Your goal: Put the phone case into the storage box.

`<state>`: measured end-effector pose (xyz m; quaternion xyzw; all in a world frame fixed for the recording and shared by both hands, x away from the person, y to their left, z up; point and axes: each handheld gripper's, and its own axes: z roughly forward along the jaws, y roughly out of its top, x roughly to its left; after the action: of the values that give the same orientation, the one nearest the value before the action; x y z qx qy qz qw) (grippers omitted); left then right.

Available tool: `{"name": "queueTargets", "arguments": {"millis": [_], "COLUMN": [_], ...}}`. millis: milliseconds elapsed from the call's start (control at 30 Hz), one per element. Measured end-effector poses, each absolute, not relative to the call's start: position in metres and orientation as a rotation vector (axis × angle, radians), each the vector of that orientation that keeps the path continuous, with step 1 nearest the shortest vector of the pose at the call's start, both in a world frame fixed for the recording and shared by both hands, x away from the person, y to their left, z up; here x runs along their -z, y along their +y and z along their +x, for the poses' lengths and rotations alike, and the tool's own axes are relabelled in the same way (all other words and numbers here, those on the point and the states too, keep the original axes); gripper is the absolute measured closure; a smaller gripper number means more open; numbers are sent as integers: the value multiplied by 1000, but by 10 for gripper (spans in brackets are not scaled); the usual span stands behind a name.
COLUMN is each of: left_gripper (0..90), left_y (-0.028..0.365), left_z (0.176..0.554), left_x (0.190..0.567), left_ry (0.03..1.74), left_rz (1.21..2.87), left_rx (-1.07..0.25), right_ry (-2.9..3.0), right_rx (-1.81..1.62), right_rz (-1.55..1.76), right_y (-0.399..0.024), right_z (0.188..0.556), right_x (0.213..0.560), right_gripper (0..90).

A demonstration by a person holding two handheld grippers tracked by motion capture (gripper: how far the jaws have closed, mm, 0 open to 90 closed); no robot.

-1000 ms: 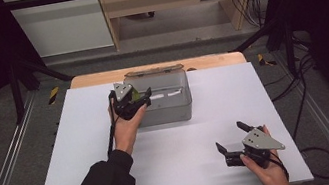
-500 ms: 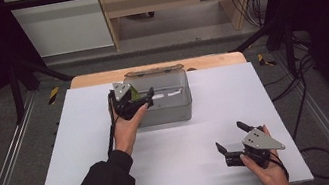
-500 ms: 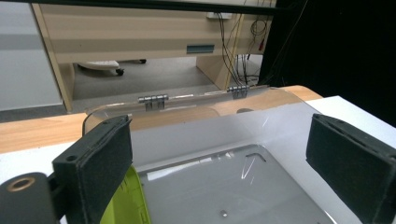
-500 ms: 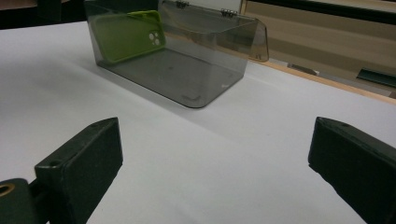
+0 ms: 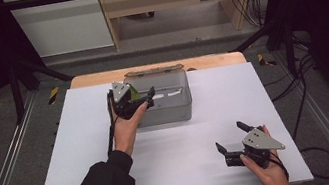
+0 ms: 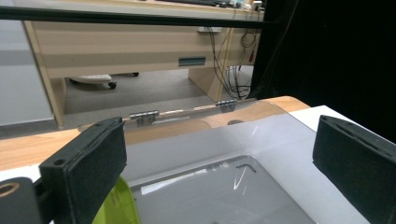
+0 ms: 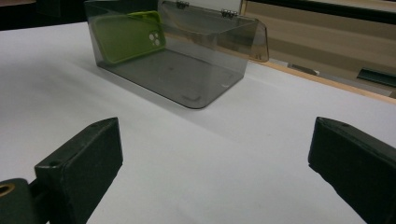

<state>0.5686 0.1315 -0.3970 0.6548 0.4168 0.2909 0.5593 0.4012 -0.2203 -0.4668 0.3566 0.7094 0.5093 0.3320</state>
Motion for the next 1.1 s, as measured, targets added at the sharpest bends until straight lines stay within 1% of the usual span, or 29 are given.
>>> {"name": "queueTargets", "arguments": {"millis": [367, 833, 967, 1100], "left_gripper": [24, 24, 22, 21], "left_y": [127, 126, 130, 137], "left_z": [563, 557, 555, 554], "left_x": [394, 390, 387, 386], "left_ry": [909, 834, 815, 805], "left_rz": [1557, 1532, 1526, 1534], "left_rx": [-645, -627, -666, -670], "right_ry": [1855, 1850, 1853, 1855], "right_rx": [-1329, -1338, -1340, -1340], "right_rz": [935, 934, 937, 935], "right_y": [-220, -220, -220, -219], "right_z": [401, 401, 402, 401], "right_x": [467, 467, 467, 467], "right_gripper": [34, 33, 34, 33]}}
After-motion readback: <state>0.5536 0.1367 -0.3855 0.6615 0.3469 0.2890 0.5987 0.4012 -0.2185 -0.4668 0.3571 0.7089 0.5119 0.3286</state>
